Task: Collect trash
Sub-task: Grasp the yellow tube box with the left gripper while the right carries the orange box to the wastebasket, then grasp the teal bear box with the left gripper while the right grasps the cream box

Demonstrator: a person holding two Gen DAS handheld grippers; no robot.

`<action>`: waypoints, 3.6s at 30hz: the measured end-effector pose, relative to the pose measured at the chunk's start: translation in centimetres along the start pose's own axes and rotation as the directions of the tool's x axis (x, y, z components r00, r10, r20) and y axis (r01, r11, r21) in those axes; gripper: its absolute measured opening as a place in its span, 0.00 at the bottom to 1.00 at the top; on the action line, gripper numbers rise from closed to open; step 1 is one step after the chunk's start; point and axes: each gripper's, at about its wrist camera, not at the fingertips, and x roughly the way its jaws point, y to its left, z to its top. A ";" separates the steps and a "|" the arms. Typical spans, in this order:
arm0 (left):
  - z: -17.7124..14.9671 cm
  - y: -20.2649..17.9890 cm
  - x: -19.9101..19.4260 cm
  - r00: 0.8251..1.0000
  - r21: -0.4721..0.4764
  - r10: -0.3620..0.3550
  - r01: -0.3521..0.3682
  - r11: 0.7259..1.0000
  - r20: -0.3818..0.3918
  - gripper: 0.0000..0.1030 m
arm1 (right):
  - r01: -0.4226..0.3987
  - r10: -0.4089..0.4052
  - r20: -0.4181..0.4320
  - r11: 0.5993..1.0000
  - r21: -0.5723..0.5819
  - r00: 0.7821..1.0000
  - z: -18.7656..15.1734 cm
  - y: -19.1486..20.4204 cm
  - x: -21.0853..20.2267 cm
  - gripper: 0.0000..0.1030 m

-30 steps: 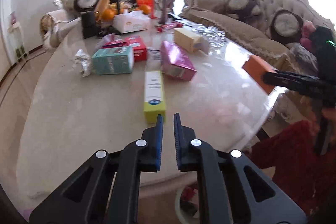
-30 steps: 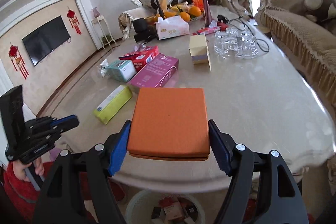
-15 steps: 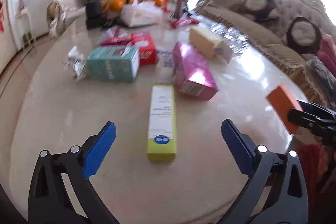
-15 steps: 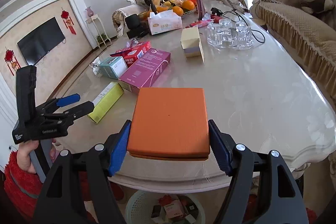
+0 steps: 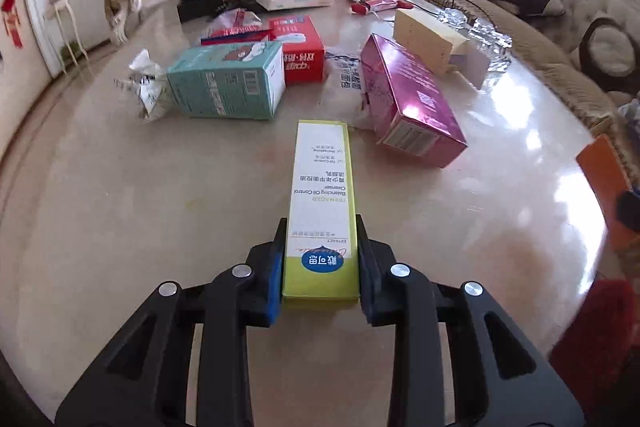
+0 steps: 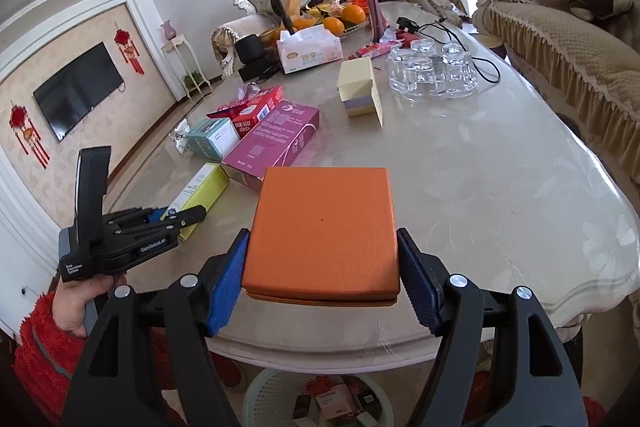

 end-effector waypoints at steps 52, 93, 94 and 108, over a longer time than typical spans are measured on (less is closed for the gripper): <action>-13.2 2.0 -13.0 0.993 -0.087 -0.028 0.038 0.995 0.118 0.94 | 0.106 -0.101 0.045 0.985 -0.132 0.994 -3.0 2.1 -3.1 0.67; 11.3 10.4 8.2 0.969 -0.817 0.227 -0.205 0.540 -0.093 0.94 | 0.276 -0.284 -0.028 0.948 -0.161 0.958 15.3 -1.8 18.9 0.67; 11.5 10.3 8.4 0.970 -0.814 0.223 -0.207 0.544 -0.097 0.94 | 0.281 -0.290 -0.031 0.945 -0.167 0.957 15.3 -1.6 19.1 0.67; 8.6 10.6 7.2 0.971 -0.570 0.234 -0.216 0.793 -0.043 0.94 | 0.289 -0.313 -0.057 0.922 -0.259 0.948 14.5 -1.2 19.9 0.67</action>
